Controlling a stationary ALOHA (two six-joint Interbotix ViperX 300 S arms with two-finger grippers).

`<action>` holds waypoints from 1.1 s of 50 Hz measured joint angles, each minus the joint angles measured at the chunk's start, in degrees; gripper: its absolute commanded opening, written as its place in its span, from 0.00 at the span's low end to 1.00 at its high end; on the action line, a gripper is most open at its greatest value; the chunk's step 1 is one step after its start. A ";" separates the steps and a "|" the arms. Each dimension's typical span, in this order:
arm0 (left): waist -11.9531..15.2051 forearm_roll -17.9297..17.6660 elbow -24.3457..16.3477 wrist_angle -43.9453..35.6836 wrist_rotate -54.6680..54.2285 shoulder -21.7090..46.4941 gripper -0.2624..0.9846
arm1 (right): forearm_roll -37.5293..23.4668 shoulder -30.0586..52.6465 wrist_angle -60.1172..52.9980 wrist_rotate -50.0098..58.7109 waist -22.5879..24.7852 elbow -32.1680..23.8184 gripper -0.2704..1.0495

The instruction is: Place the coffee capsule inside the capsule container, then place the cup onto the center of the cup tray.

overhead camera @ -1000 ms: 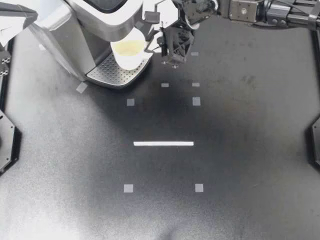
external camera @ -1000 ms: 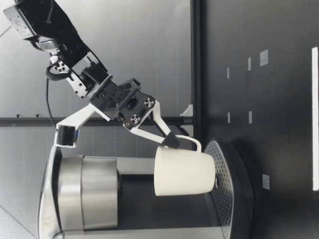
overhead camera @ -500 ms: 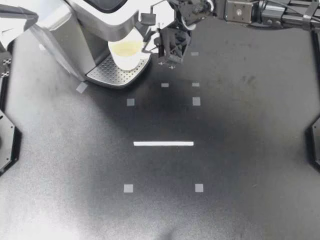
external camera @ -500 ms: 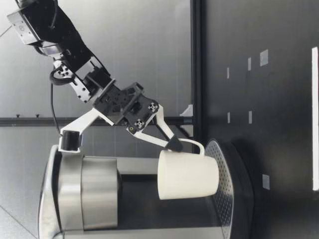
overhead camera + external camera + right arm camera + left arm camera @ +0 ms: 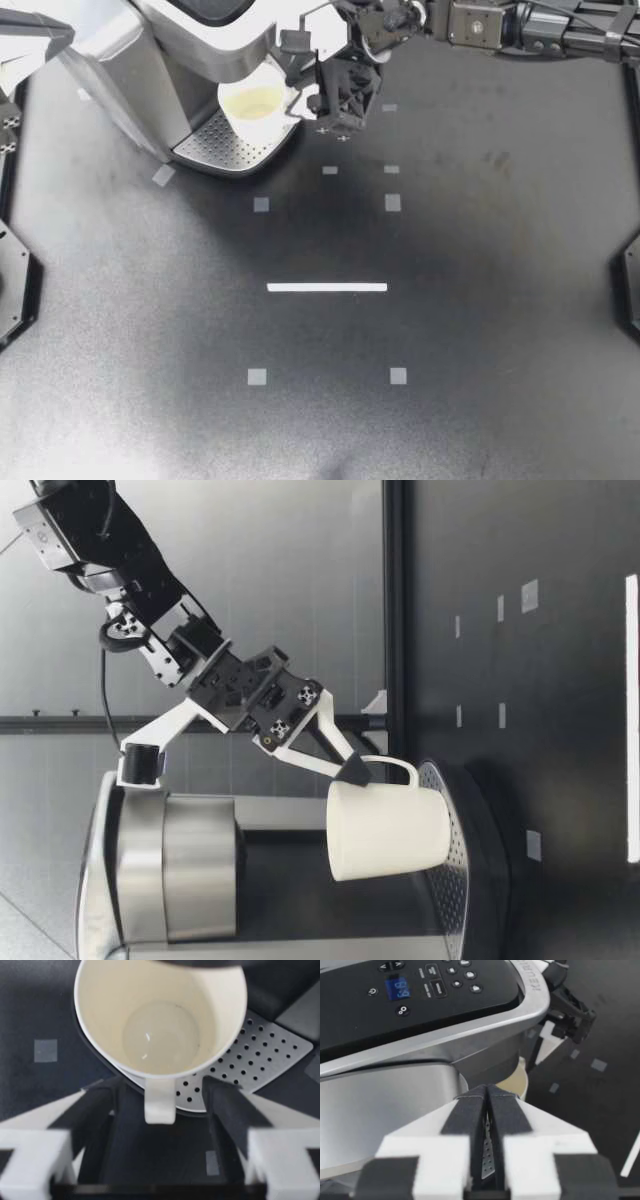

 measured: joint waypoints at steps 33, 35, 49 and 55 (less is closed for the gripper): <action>-0.09 4.48 1.05 -7.56 -2.46 1.23 0.30 | 0.53 -14.33 0.44 2.81 0.09 13.97 0.67; 0.00 5.36 1.05 -8.26 -3.16 1.67 0.30 | 0.62 -15.73 0.53 3.25 0.18 15.12 0.67; 2.20 7.56 -0.53 -10.72 -4.66 6.68 0.30 | 2.02 -25.40 0.53 7.21 5.36 22.50 0.66; 3.43 7.65 -1.67 -11.87 -4.57 8.09 0.30 | 2.81 -28.56 0.44 9.05 7.47 24.70 0.63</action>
